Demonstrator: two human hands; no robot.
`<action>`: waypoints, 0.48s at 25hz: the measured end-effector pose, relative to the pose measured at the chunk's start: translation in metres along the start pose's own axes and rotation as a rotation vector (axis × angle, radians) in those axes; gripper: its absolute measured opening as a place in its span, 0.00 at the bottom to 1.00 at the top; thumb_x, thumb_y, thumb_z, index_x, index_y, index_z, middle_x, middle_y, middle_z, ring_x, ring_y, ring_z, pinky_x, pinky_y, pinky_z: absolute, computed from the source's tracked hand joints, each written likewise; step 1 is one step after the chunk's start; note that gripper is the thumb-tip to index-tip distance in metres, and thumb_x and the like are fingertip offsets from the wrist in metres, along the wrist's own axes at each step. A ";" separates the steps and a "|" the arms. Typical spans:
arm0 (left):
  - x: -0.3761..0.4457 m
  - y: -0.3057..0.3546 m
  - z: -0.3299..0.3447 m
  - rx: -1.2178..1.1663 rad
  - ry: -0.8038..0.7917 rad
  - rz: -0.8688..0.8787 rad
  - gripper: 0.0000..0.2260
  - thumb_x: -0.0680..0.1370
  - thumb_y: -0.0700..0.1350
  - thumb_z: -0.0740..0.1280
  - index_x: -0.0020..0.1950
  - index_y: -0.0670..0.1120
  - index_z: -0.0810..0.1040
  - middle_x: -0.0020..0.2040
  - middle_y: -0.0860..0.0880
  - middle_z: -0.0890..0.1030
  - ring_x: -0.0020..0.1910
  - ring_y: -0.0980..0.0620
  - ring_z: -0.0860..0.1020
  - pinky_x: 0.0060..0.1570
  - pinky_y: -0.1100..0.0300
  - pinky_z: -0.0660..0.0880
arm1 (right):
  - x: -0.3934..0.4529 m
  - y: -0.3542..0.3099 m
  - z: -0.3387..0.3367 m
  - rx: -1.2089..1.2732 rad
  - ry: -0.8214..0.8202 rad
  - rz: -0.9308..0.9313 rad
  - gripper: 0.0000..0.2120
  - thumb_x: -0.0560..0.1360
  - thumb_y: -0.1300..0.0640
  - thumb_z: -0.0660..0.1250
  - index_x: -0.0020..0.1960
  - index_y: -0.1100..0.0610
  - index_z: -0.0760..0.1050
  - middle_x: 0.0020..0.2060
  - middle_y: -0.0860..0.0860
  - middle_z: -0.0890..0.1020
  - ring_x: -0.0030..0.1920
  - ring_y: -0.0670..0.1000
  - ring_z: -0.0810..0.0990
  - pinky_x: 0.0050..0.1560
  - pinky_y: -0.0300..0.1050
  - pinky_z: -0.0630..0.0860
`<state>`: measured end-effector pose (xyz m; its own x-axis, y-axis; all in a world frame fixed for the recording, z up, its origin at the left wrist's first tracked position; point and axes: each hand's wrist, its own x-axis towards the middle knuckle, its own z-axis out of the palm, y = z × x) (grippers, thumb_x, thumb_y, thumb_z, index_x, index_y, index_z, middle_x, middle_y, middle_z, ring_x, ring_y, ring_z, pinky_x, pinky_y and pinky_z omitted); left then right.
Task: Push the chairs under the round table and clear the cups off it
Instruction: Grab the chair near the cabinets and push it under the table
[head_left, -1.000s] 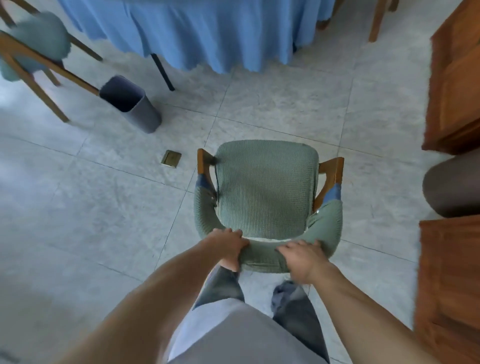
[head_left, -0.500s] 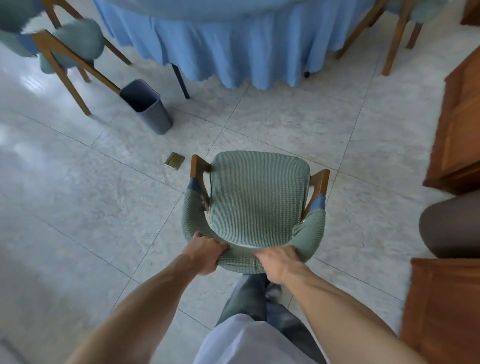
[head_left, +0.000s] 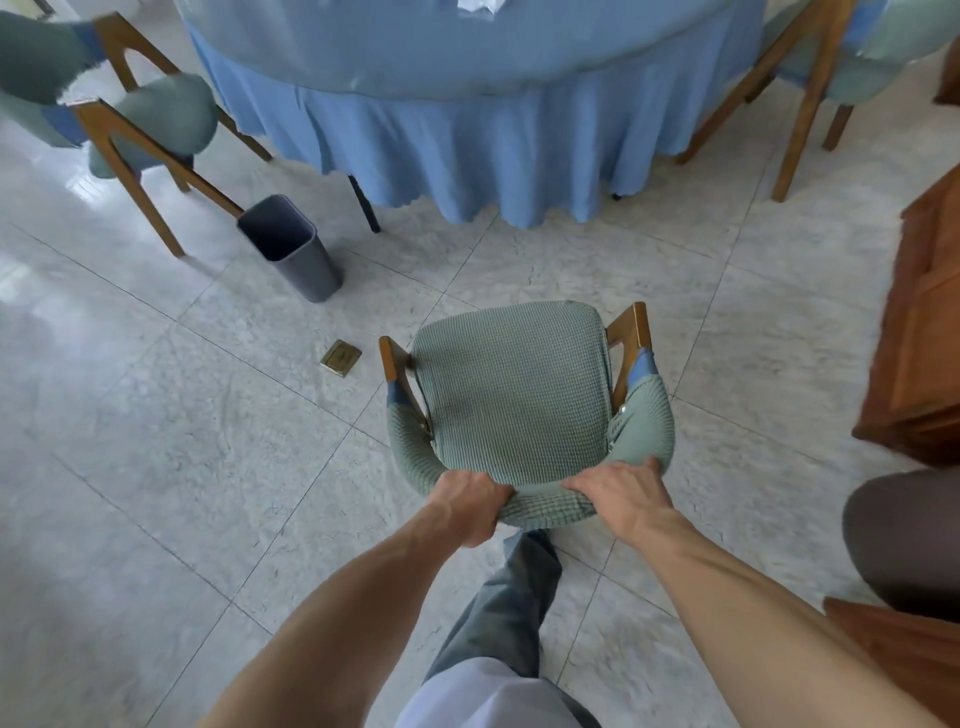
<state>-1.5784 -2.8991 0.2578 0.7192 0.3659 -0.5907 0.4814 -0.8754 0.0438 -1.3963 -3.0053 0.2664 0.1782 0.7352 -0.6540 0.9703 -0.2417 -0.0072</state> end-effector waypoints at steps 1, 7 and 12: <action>0.011 -0.008 -0.007 0.001 -0.005 0.001 0.15 0.81 0.47 0.62 0.69 0.55 0.72 0.47 0.49 0.81 0.46 0.48 0.81 0.48 0.52 0.79 | 0.011 0.004 -0.010 -0.001 0.002 -0.005 0.26 0.82 0.60 0.54 0.72 0.33 0.62 0.67 0.47 0.76 0.65 0.55 0.75 0.68 0.70 0.61; 0.076 -0.084 -0.048 0.035 -0.029 -0.100 0.17 0.81 0.48 0.64 0.69 0.60 0.71 0.53 0.53 0.83 0.50 0.49 0.82 0.48 0.52 0.80 | 0.086 0.002 -0.079 -0.107 0.026 -0.028 0.23 0.82 0.60 0.53 0.71 0.40 0.67 0.56 0.53 0.81 0.59 0.59 0.78 0.64 0.65 0.69; 0.112 -0.112 -0.072 -0.089 -0.085 -0.205 0.17 0.78 0.49 0.67 0.66 0.60 0.73 0.56 0.56 0.81 0.55 0.51 0.80 0.57 0.47 0.74 | 0.129 0.021 -0.108 -0.038 -0.005 -0.156 0.25 0.78 0.61 0.59 0.70 0.40 0.65 0.58 0.51 0.80 0.60 0.57 0.78 0.62 0.60 0.69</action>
<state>-1.5160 -2.7369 0.2449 0.5586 0.5019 -0.6603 0.6580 -0.7529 -0.0157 -1.3357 -2.8470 0.2634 0.0239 0.7586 -0.6511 0.9917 -0.1003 -0.0805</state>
